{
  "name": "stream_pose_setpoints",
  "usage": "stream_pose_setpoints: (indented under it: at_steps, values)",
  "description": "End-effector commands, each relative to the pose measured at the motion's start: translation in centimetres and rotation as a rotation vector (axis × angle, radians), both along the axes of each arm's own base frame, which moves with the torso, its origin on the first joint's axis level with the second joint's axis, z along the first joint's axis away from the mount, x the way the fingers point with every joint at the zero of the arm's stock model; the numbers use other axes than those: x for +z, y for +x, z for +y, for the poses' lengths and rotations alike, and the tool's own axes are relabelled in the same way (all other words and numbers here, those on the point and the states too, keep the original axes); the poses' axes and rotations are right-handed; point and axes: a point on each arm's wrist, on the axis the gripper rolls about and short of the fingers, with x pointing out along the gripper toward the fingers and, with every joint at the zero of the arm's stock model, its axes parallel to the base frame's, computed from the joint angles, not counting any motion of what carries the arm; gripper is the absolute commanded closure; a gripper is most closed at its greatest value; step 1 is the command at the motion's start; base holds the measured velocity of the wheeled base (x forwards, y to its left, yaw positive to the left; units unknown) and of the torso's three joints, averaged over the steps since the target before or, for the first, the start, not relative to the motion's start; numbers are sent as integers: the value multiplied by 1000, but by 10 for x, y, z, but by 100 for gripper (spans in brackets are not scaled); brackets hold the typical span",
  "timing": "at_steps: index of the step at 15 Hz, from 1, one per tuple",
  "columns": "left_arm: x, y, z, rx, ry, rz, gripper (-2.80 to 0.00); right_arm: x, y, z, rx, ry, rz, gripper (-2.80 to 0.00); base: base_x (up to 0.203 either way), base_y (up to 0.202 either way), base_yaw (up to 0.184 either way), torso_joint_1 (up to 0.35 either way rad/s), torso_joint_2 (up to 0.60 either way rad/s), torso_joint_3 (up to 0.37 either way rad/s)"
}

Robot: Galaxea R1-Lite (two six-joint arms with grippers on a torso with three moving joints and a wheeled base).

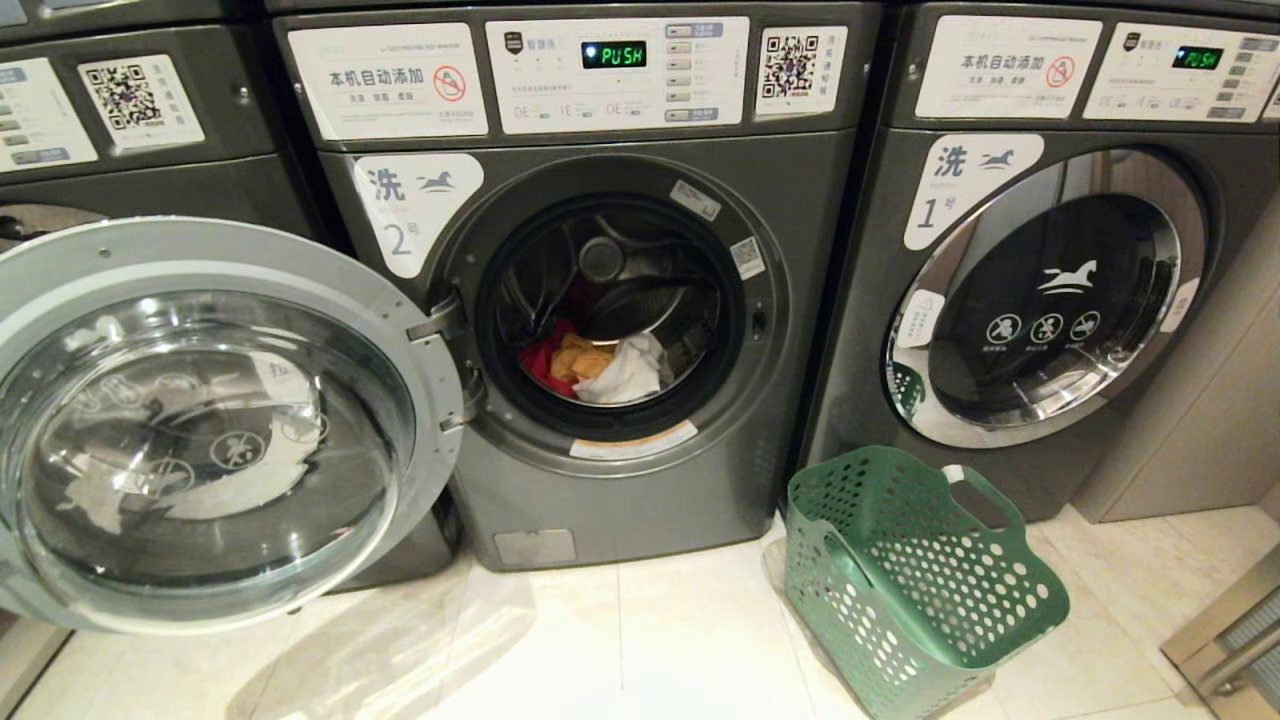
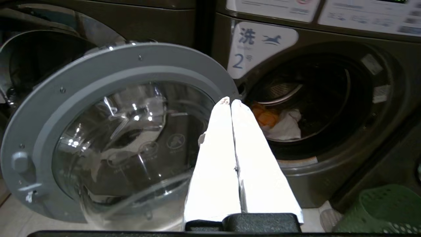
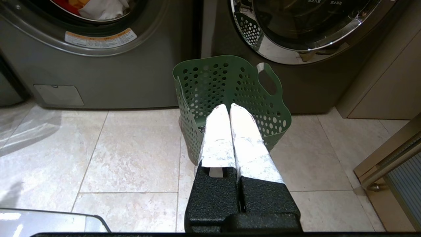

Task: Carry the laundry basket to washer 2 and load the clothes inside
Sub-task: Close the washing machine door with the left hand

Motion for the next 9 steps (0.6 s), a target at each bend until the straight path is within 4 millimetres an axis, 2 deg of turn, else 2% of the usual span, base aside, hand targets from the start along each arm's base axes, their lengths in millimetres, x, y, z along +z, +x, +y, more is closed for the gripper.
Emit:
stream_pose_setpoints:
  at_steps: [1,3,5,7,9]
  values:
    - [-1,107,20,58,-26,197,0,-2,1,0,1,-2,8,0,0,0,0,0,0,0]
    - [-1,171,60,139,-49,227,0,-2,1,0,0,5,9,0,0,0,0,0,0,0]
    - [3,218,105,209,-46,179,0,-2,1,0,-3,12,8,0,0,0,0,0,0,0]
    - [6,246,142,261,-30,117,0,-2,1,0,-1,12,7,0,0,0,0,0,0,0]
    - [1,261,166,292,-28,102,0,-2,1,0,5,3,6,0,0,0,0,0,0,0]
